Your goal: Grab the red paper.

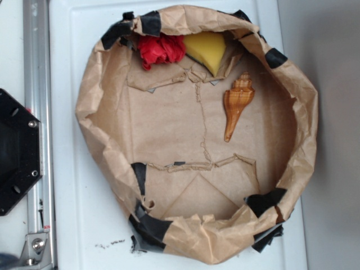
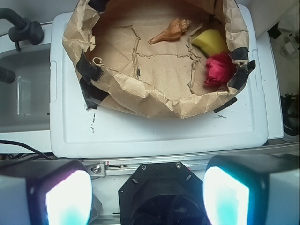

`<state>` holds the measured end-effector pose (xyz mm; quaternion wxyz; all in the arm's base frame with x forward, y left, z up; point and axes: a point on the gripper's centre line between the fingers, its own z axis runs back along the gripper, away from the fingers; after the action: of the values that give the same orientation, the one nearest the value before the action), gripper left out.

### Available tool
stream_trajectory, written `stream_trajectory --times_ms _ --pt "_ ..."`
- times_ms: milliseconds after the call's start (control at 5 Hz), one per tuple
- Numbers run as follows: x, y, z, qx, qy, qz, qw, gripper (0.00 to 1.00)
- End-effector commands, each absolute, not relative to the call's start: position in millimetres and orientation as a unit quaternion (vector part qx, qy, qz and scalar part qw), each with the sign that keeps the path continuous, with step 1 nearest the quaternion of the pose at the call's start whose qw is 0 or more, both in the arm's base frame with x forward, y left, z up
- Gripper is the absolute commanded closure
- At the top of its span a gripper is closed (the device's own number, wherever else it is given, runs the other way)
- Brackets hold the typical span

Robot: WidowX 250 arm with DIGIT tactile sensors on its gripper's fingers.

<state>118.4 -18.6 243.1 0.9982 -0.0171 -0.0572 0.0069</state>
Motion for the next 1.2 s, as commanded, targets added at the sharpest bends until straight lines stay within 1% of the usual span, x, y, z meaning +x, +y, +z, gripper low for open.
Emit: stream_trajectory --times_ms 0,200,400,600,1000 --pt "118.4 -18.6 243.1 -0.017 -0.057 0.007 0.998 0.0" --pt "163.6 -1.7 214.9 -0.02 -0.046 -0.044 0.998 0.0" --pt "195.2 7.0 182.9 -0.007 -0.038 -0.11 0.993 0.0" --pt "222.9 39.0 146.7 0.047 -0.032 -0.134 0.989 0.0" --pt "222.9 39.0 146.7 0.047 -0.032 -0.134 0.989 0.0"
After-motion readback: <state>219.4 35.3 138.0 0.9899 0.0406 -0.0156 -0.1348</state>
